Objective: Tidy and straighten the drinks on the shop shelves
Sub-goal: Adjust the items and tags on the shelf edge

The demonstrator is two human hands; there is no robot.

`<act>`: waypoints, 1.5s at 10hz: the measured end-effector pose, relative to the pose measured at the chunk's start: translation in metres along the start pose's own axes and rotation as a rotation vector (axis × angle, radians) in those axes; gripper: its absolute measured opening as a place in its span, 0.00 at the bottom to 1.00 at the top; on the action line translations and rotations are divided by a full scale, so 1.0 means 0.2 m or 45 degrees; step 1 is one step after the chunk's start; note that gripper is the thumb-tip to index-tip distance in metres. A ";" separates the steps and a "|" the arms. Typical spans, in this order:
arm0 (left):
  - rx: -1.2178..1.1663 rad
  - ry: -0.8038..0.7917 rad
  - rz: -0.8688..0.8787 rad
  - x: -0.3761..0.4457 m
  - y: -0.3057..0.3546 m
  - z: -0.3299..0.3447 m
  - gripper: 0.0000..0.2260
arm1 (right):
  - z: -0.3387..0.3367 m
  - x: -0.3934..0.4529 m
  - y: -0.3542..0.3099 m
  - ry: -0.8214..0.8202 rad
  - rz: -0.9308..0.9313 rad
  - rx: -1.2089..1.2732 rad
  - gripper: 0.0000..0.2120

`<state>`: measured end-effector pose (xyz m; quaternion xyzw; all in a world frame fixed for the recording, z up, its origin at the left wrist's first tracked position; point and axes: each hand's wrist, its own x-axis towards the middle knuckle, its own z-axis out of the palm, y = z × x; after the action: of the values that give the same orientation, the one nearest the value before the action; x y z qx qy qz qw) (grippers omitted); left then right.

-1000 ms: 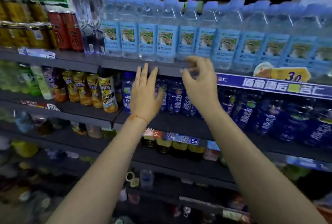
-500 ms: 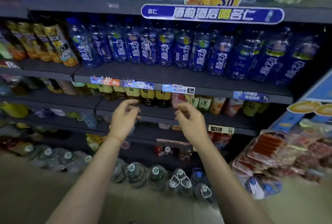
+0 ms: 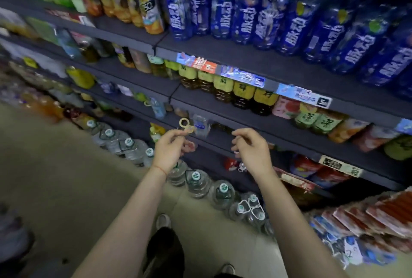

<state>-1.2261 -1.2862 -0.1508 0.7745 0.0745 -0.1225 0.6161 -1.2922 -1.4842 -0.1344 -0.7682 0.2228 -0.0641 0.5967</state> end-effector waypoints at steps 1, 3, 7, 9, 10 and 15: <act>-0.080 0.067 -0.066 0.17 -0.11 -0.19 0.11 | 0.30 0.11 -0.04 -0.129 -0.012 -0.116 0.09; -0.181 0.101 -0.219 0.73 -0.33 -0.56 0.11 | 1.02 0.49 -0.05 -0.289 0.064 -0.308 0.12; 0.123 -0.067 -0.461 2.11 -0.98 -0.91 0.11 | 2.37 1.66 0.34 -0.386 0.498 -0.895 0.23; 0.034 -0.080 -0.536 2.31 -1.17 -0.96 0.13 | 2.58 1.90 0.43 -0.196 0.880 -0.455 0.32; -0.008 -0.087 -0.600 2.33 -1.24 -0.98 0.09 | 2.60 1.88 0.37 -0.174 0.888 -0.370 0.29; 0.241 0.051 -0.156 1.78 -0.77 -1.07 0.20 | 2.34 1.28 0.05 -0.611 0.318 -0.276 0.12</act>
<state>-0.9043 -1.0560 -0.3499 0.8255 0.1220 -0.1510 0.5299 -0.8959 -1.1780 -0.3181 -0.7873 0.1736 0.2174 0.5502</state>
